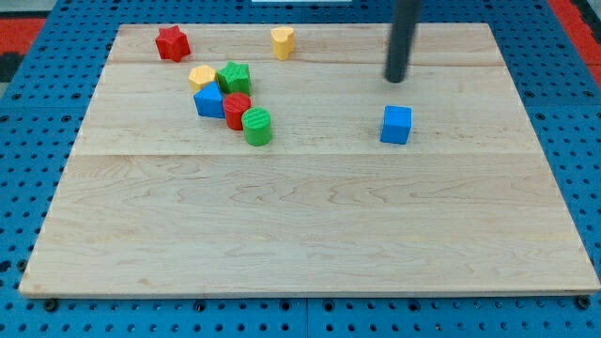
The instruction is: Slide the green star towards the top right of the board
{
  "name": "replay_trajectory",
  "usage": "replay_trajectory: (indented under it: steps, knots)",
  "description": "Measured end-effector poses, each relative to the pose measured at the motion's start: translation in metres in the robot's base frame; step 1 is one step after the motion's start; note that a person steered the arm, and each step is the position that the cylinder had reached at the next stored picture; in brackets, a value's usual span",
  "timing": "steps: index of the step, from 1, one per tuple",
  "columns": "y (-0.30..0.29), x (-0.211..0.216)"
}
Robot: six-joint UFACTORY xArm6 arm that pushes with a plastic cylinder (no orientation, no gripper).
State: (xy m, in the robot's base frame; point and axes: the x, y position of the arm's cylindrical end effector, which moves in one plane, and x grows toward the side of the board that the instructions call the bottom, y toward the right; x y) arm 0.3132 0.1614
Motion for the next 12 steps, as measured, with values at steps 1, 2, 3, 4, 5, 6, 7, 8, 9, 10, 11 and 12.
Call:
replay_trajectory:
  steps: [1, 2, 3, 4, 5, 6, 7, 8, 9, 10, 11, 12]
  knots:
    - [-0.003, 0.054]
    - [-0.085, 0.058]
    - [-0.155, 0.022]
    - [-0.194, -0.034]
    - [-0.259, -0.032]
    - [-0.322, -0.014]
    - [-0.301, 0.014]
    - [-0.288, 0.033]
    - [-0.247, -0.019]
    - [-0.282, -0.025]
    - [-0.240, -0.025]
    - [-0.164, -0.017]
